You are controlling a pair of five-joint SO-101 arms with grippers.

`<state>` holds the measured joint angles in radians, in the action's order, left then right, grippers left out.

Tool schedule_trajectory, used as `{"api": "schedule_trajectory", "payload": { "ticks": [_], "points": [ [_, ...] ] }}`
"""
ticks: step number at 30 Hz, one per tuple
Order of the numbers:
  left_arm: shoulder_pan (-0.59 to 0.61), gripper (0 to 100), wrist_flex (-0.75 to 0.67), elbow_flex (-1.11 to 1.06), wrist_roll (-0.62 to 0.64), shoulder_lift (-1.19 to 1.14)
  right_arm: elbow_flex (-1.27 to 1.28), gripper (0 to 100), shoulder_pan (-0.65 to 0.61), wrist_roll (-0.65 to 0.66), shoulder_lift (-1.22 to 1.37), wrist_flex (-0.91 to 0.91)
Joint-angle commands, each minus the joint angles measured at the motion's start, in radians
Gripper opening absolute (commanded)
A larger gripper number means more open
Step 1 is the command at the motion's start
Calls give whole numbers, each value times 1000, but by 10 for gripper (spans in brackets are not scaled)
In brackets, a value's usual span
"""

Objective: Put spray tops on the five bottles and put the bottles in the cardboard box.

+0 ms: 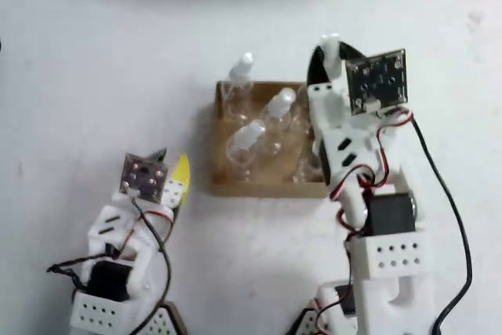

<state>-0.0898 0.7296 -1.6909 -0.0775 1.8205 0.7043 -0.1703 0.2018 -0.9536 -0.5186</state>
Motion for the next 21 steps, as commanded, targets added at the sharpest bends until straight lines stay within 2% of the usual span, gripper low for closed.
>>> {"api": "schedule_trajectory", "payload": {
  "ticks": [1, 10, 15, 21],
  "points": [
    [-12, 105, -2, 0, -12, 7, 3, 15, -18, 15, -31, 74],
    [-12, 105, -3, 0, -12, 7, 6, 15, -10, 21, -24, 143],
    [-12, 105, -3, 0, -12, 7, 71, 15, -27, 103, -85, 156],
    [-12, 105, -3, 0, -12, 7, 315, 15, -44, 109, -277, 403]
  ]
}}
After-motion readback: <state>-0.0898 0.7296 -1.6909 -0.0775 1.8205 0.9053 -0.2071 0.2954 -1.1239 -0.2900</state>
